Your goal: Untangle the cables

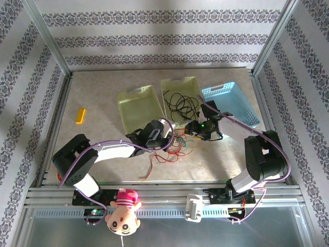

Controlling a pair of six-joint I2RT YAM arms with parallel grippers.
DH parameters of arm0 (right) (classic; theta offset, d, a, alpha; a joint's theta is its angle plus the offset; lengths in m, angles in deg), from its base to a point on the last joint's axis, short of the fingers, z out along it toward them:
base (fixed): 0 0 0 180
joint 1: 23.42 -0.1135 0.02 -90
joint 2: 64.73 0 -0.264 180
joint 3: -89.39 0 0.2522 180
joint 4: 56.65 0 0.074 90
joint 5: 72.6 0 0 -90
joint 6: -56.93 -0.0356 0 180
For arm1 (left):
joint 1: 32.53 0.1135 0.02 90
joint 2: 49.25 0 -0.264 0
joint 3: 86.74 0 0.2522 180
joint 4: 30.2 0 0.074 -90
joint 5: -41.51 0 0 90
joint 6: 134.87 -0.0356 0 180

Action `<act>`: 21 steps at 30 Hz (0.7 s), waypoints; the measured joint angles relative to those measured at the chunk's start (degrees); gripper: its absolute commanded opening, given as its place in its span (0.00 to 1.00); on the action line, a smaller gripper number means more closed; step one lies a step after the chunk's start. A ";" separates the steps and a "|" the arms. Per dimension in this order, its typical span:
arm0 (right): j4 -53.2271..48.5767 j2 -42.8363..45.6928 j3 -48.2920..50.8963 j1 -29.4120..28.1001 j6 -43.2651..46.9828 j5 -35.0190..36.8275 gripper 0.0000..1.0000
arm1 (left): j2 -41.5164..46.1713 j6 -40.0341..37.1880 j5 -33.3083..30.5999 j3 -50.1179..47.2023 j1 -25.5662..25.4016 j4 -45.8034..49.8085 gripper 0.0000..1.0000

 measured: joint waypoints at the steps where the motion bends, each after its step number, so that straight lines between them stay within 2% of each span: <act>1: 0.02 0.00 -0.17 -0.35 0.02 -0.02 0.56 | 0.00 0.00 0.02 -0.15 0.00 0.02 0.00; 11: 0.42 -1.92 -2.54 -4.68 0.48 -0.22 0.52 | 0.00 0.02 0.00 -1.53 0.00 -0.02 0.00; 16: 0.50 -5.09 -3.54 -5.49 1.31 -0.15 0.46 | 0.00 0.02 0.00 -1.86 0.00 0.00 0.00; 21: 1.31 -7.39 -5.22 -6.14 1.77 -0.52 0.46 | 0.00 0.02 0.00 -1.86 0.00 0.02 0.00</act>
